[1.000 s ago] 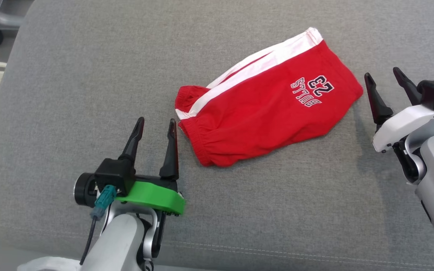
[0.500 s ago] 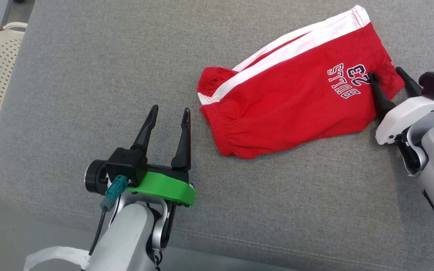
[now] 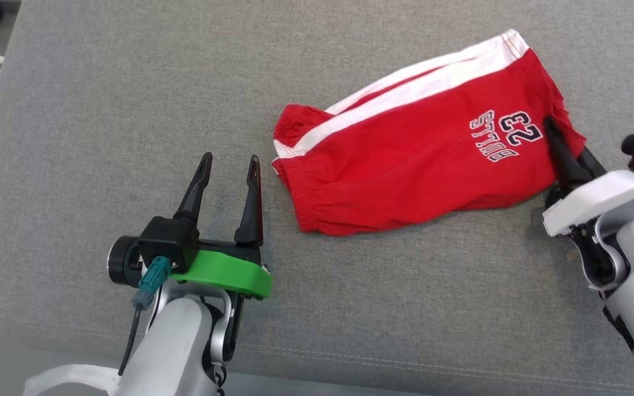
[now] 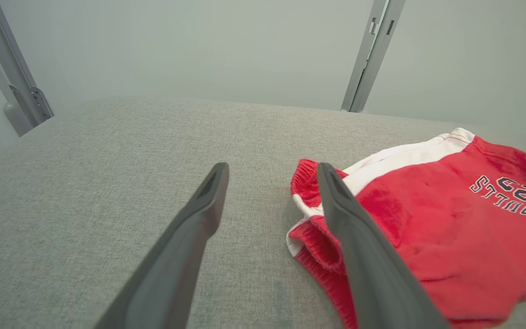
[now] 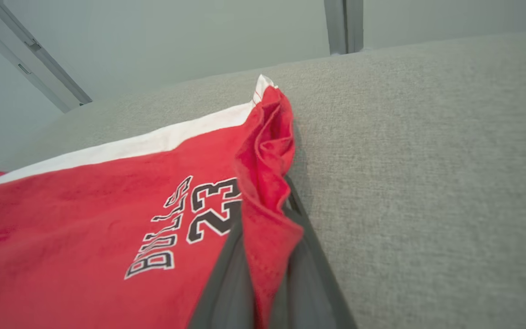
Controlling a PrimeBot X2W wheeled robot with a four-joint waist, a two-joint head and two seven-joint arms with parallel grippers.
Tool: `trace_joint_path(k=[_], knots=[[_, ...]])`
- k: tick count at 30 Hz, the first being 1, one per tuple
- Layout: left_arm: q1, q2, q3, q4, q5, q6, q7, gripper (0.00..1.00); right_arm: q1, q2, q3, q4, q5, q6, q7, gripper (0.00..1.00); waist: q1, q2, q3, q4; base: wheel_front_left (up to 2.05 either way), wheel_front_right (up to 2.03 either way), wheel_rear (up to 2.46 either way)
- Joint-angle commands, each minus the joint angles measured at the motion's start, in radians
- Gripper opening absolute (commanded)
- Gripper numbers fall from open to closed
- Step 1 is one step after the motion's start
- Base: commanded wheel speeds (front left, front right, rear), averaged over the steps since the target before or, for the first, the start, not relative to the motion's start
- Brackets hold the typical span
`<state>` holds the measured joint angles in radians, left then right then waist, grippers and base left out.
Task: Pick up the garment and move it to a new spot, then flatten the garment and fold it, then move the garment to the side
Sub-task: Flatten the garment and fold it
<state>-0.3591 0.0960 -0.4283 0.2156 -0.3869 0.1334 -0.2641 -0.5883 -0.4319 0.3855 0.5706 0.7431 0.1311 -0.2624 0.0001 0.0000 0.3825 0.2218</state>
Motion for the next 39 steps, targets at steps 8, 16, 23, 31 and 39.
trace_joint_path(k=[8, 16, 23, 31, 39], knots=[[0.027, 0.018, 0.012, 0.015, 0.005, -0.006, 0.000, 1.00, 0.301, 0.083, -0.239, -0.204, -0.053, -0.001, -0.002, 0.00, -0.0001, 0.0000, -0.060, -0.061, 0.00, 0.00, 0.00], [0.058, 0.031, 0.010, 0.022, -0.009, -0.002, 0.005, 1.00, 0.433, 0.163, -0.352, -0.208, -0.076, -0.001, -0.002, 0.00, -0.0001, 0.0000, -0.110, -0.091, 0.00, 0.00, 0.00], [0.069, 0.046, 0.006, 0.008, -0.011, 0.001, 0.016, 1.00, 0.377, 0.163, -0.322, -0.253, -0.166, -0.001, -0.002, 0.00, -0.0001, 0.0000, -0.132, -0.091, 0.00, 0.00, 0.00], [0.069, 0.044, 0.001, -0.004, -0.018, 0.006, 0.021, 1.00, 0.279, 0.175, -0.099, -0.334, -0.268, -0.001, 0.027, 0.00, -0.0001, 0.0000, -0.135, -0.076, 0.00, 0.00, 0.00], [0.058, 0.032, -0.013, -0.001, -0.024, 0.001, 0.021, 1.00, 0.181, 0.214, 0.165, -0.312, -0.241, -0.001, 0.074, 0.00, -0.0001, 0.0000, -0.126, -0.036, 0.00, 0.00, 0.00]])
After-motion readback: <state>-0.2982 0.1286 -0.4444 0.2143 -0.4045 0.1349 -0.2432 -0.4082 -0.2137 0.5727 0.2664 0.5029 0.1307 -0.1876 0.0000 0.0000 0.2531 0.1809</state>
